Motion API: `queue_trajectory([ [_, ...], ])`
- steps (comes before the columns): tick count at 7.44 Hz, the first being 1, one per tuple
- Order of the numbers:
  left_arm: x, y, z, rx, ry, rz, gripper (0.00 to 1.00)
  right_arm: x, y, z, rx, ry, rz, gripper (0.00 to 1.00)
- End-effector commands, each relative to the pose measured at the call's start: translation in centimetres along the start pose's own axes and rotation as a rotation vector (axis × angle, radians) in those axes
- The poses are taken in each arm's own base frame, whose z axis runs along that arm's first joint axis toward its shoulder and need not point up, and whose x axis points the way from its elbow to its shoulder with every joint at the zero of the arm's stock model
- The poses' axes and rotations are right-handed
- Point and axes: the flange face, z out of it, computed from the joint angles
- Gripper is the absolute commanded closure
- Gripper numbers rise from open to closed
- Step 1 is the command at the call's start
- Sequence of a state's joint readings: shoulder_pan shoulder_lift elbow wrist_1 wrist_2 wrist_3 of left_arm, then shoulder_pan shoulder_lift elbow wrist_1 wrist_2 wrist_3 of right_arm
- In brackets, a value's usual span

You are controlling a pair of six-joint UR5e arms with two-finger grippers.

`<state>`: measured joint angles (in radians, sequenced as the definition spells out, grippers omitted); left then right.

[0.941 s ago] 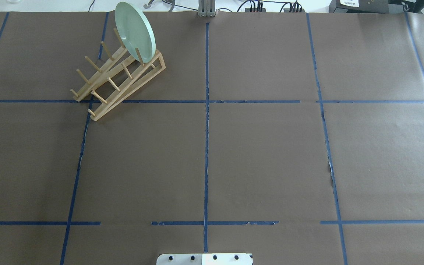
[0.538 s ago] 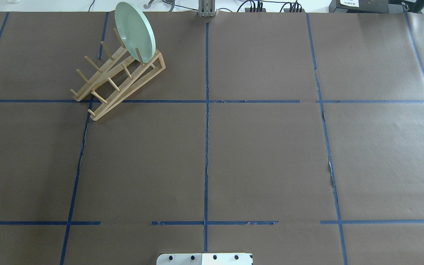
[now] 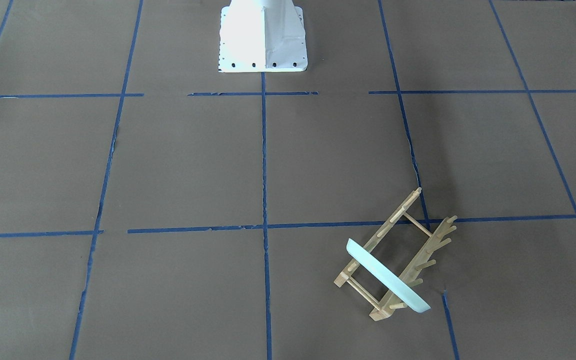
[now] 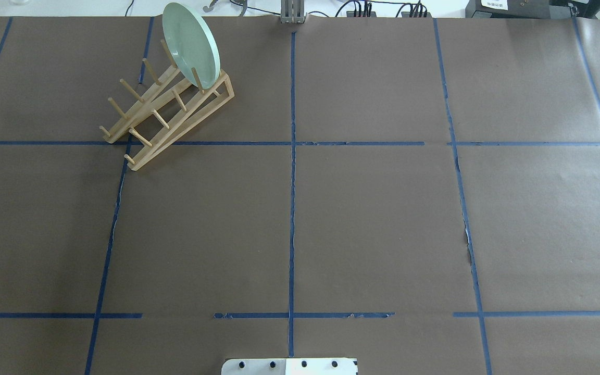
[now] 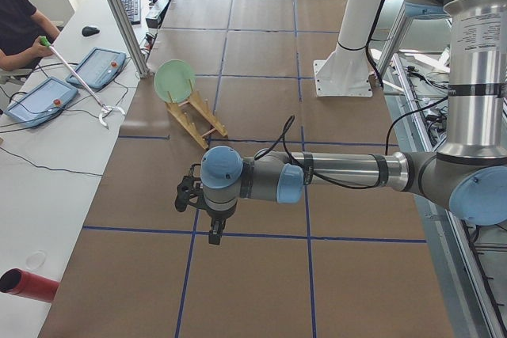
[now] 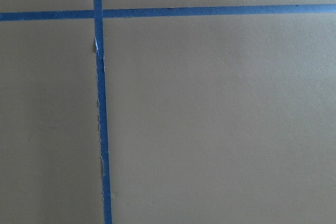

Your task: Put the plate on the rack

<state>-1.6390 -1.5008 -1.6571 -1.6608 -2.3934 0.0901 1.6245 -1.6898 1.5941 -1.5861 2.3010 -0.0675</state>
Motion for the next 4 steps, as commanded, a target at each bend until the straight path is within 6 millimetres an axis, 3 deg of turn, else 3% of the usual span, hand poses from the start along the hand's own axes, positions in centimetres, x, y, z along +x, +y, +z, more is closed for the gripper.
queue_trajectory([
  [1,-0.17,0.10,0.11,-0.003,0.000,-0.002,0.00,-0.01,-0.04,-0.02,0.000,0.000,0.000,0.00],
  [4,0.06,0.07,-0.21,0.003,-0.001,0.004,0.00,-0.01,-0.04,-0.02,0.000,0.000,0.000,0.00],
])
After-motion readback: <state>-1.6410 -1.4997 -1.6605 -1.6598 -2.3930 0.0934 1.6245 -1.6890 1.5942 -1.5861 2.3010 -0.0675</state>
